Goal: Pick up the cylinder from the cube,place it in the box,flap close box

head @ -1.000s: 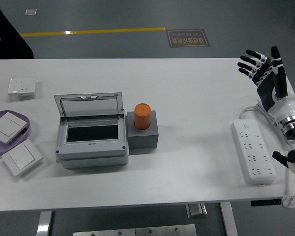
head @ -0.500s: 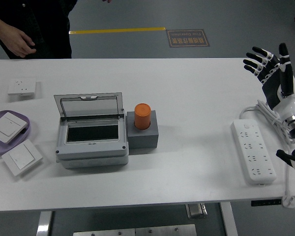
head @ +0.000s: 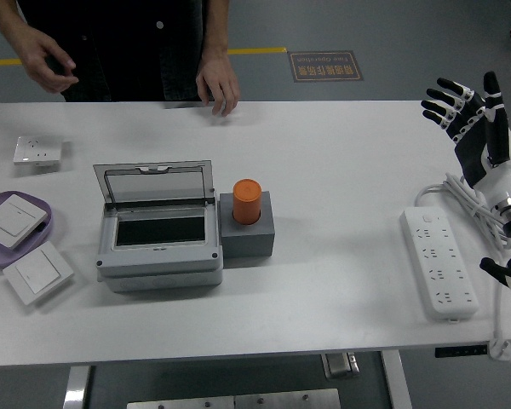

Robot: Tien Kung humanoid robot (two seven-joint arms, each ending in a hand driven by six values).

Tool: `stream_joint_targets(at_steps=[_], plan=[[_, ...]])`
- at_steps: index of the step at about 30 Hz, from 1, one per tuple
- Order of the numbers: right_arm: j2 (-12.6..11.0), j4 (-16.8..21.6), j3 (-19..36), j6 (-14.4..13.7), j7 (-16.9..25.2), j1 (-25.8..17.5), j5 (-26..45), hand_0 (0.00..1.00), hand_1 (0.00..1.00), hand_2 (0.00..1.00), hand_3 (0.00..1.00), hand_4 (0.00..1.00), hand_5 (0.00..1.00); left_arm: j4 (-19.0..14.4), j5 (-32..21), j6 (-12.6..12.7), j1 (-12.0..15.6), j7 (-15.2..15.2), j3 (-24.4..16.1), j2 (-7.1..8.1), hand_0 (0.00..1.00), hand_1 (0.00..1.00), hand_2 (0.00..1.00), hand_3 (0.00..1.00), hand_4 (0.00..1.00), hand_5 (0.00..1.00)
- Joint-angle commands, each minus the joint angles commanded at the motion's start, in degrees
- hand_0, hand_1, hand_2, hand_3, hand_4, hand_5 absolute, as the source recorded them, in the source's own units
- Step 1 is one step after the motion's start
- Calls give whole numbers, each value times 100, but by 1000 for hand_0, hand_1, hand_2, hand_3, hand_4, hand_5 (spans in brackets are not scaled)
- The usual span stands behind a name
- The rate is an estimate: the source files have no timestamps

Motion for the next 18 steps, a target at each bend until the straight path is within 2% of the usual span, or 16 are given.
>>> stream_joint_targets(at_steps=[6,18], plan=[[42,-33,48,1,8,-35,-8,844,754,751,744,998,998,16,-203,-1,49,-34,183,70,659,673,601,672,692,320],[120,-60,144,3,-6,-59,-54,847,754,751,735,998,998,27,-167,-69,83,-37,96,192,660,673,601,672,693,321]])
